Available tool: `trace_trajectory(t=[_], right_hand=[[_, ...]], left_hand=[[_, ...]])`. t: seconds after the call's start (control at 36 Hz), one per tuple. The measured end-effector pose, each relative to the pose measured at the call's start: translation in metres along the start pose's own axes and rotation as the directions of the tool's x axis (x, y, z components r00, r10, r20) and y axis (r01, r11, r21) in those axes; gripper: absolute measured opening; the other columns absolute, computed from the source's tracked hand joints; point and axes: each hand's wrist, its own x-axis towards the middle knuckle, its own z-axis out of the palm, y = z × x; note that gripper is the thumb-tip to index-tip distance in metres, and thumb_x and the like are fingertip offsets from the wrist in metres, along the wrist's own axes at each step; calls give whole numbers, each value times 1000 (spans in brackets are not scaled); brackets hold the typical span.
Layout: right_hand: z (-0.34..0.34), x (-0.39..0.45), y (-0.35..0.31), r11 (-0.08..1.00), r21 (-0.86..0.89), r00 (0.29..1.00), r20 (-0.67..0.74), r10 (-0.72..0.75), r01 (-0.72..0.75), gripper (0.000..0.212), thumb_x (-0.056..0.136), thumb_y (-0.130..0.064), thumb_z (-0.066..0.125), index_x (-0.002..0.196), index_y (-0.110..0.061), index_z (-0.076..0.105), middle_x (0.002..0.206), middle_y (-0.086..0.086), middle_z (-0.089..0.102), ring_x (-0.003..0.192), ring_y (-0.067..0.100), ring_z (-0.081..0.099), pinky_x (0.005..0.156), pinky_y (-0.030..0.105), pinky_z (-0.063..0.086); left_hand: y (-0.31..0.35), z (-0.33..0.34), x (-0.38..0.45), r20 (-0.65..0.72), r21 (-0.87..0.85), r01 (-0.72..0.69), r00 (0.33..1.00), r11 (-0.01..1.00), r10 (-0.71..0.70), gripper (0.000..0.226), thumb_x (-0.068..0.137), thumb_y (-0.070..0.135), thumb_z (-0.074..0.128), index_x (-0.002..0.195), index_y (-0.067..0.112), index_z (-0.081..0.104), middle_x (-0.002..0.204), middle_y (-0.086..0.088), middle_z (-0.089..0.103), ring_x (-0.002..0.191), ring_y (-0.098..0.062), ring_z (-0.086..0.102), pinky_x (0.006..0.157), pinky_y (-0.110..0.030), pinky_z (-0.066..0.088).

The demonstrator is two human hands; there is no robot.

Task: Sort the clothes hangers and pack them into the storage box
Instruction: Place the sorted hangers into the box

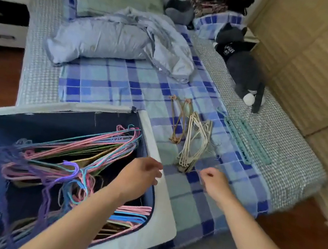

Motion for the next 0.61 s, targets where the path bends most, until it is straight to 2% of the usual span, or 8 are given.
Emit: trace_trajectory(t=[0.19,0.25,0.28,0.31,0.39,0.47,0.56,0.61], right_hand=[[-18,98,91,962,-137,942,209,261,-236,16,98,-6,50,102,-10,65,110,16,69,91,26,65,66,29,49],[-16,154,102,958,-266,918,344,197,-106,16,84,-12,71,99,-8,73,95,10,71,82,20,69,57,19,47],[-15,180,103,982,-145,913,372,168,-121,21,78,-14,76,97,-5,75,80,4,67,69,15,65,53,16,46],[-17,195,99,952,-38,856,427,290,-304,26,83,-14,70,105,-1,73,74,0,59,63,12,57,56,16,48],[-5,256,106,941,-88,875,348,338,-328,39,98,-16,46,129,5,57,97,12,60,88,26,60,89,35,53],[20,324,112,900,21,842,363,400,-436,38,90,-29,54,123,-10,61,124,16,64,104,32,64,86,40,54],[52,373,118,859,98,811,398,428,-502,34,80,-45,64,97,-16,62,105,10,67,95,30,66,90,46,56],[76,402,134,822,167,786,442,432,-545,42,72,-41,66,102,-11,66,95,10,69,87,29,69,88,50,57]], left_hand=[[27,59,55,-179,140,-2,984,990,27,25,96,12,52,91,28,71,80,5,72,73,-19,67,66,-34,53],[42,90,88,-216,107,16,976,994,7,26,96,13,51,91,30,69,77,3,71,68,-23,65,60,-33,52],[48,105,105,-225,119,32,974,992,-5,25,97,14,51,92,30,69,79,3,71,67,-21,65,58,-29,51],[54,120,121,-218,145,62,975,987,-29,24,97,16,51,94,30,69,82,4,71,67,-18,64,55,-25,49],[48,151,168,-166,188,209,970,960,-178,20,100,20,51,104,29,68,86,9,66,62,-8,55,46,-16,38],[21,162,210,-170,287,384,922,878,-347,17,99,22,52,104,28,67,90,1,69,67,-14,55,56,-22,41],[-2,157,232,-263,302,514,855,803,-448,19,99,19,51,109,22,68,81,-1,65,61,-18,55,50,-22,42],[-10,152,233,-319,287,558,822,778,-472,23,102,19,49,117,22,66,92,-1,66,71,-14,57,47,-15,38]])
